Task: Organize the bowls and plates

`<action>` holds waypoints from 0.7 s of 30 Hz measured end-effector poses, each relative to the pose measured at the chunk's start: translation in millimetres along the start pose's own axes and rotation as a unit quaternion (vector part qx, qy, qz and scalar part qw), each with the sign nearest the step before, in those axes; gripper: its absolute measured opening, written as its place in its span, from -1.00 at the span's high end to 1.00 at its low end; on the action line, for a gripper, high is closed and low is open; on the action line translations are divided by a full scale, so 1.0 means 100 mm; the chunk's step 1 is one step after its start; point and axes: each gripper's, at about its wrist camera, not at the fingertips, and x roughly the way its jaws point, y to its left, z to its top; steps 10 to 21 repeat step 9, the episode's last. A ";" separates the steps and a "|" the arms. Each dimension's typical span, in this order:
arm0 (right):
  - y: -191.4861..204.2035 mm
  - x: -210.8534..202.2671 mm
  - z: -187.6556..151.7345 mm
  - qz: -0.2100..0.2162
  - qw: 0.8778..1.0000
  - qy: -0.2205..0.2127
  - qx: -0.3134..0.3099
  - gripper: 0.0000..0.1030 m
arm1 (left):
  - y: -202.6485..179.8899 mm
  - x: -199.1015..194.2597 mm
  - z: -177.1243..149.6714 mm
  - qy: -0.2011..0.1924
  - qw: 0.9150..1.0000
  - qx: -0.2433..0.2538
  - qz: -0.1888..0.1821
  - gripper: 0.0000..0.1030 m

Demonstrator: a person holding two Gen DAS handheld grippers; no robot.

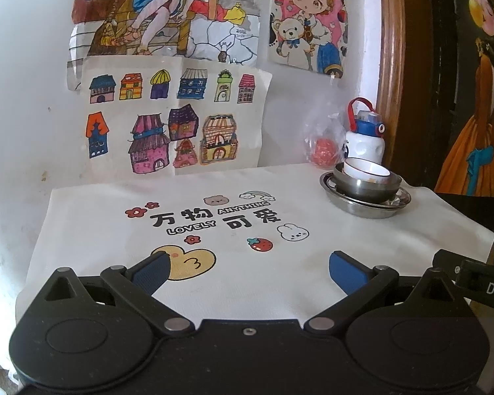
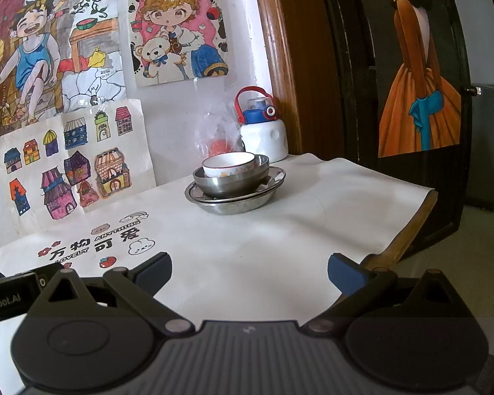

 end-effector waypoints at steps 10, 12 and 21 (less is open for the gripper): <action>0.01 0.01 -0.01 0.000 1.000 0.000 -0.001 -1.00 | 0.00 0.00 0.00 0.000 1.000 0.000 0.001 -0.98; 0.01 0.01 -0.01 0.000 1.000 0.000 -0.001 -1.00 | 0.00 0.00 0.00 0.000 1.000 0.000 0.001 -0.98; 0.01 0.01 -0.01 0.000 1.000 0.000 -0.001 -1.00 | 0.00 0.00 0.00 0.000 1.000 0.000 0.001 -0.98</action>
